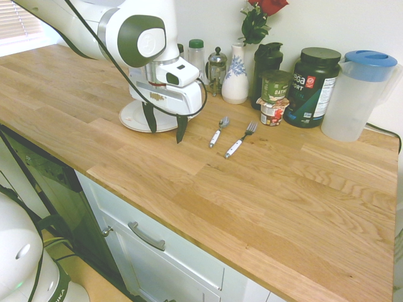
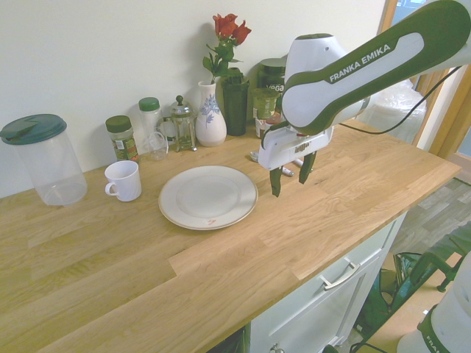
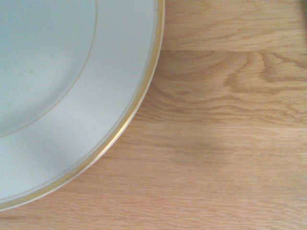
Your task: Put the spoon into the plate
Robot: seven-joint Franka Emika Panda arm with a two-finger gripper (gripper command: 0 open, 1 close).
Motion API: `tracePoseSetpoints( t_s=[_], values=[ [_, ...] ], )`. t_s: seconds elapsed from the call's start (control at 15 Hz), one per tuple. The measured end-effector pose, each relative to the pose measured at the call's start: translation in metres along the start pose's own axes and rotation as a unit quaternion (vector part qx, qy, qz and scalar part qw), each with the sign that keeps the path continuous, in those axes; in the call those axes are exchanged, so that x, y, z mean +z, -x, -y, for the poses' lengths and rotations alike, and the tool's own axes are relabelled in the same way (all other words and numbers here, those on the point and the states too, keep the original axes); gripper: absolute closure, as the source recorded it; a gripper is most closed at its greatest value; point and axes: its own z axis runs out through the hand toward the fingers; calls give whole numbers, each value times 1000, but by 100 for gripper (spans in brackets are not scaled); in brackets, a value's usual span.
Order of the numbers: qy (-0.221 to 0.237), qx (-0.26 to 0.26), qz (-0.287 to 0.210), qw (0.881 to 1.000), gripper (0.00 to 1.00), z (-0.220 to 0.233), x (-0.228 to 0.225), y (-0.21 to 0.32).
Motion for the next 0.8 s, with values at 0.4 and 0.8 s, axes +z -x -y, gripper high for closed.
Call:
tracePoseSetpoints(
  t_s=[0.4,0.8],
  values=[
    [5,-46,3,999,0,0,-1,-24],
    [15,-61,7,998,0,14,25,-67]
  ],
)
